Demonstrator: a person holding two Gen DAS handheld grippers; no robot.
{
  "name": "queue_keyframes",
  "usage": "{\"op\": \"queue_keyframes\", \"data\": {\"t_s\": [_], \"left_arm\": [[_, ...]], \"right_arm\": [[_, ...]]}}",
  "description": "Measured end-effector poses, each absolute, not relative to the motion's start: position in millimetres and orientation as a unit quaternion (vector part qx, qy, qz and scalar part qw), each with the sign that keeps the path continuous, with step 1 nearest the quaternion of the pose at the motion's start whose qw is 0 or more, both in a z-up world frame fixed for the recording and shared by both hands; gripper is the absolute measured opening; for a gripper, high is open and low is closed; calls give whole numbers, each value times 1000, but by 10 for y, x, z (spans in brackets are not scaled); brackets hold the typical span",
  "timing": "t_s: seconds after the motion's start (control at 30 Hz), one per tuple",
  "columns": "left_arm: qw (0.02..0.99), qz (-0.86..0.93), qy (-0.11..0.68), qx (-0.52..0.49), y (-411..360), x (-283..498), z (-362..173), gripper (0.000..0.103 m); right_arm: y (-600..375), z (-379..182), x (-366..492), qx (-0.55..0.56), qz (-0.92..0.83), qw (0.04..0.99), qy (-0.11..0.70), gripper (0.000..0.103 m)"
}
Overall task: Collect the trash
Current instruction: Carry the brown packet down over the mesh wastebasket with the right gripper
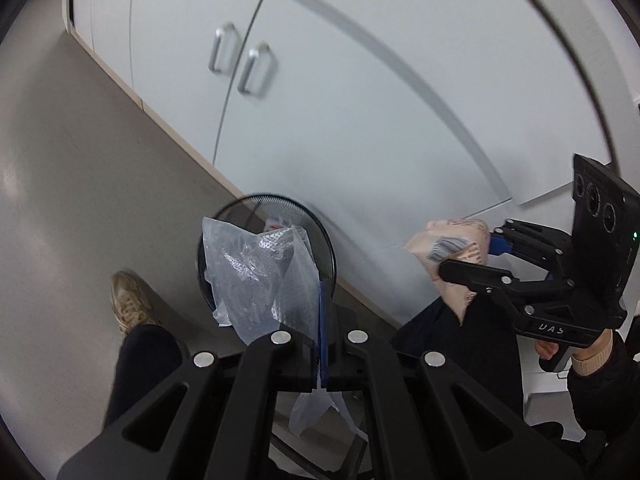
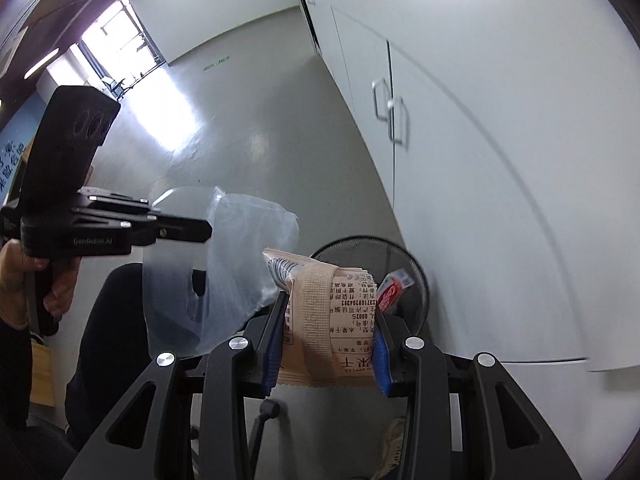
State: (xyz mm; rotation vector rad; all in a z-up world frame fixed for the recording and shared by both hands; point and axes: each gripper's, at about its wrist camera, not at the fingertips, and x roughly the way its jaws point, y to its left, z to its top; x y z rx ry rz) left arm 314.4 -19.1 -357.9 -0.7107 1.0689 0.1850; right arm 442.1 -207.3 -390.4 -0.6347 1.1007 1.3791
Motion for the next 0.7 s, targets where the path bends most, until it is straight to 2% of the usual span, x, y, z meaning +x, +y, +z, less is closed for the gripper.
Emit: {"op": "queue_keyframes", "data": {"t_s": [0.37,0.7], "left_arm": [[738,73,556,-376,-89,3511,-4588,1],[717,70,607,-335,-85,3702,-4917,2]], "right_arm": [[-1770,-4746,4583,-293,557,573,524,40],[-1608,-4961,4639,-300,549,572,531,42]]}}
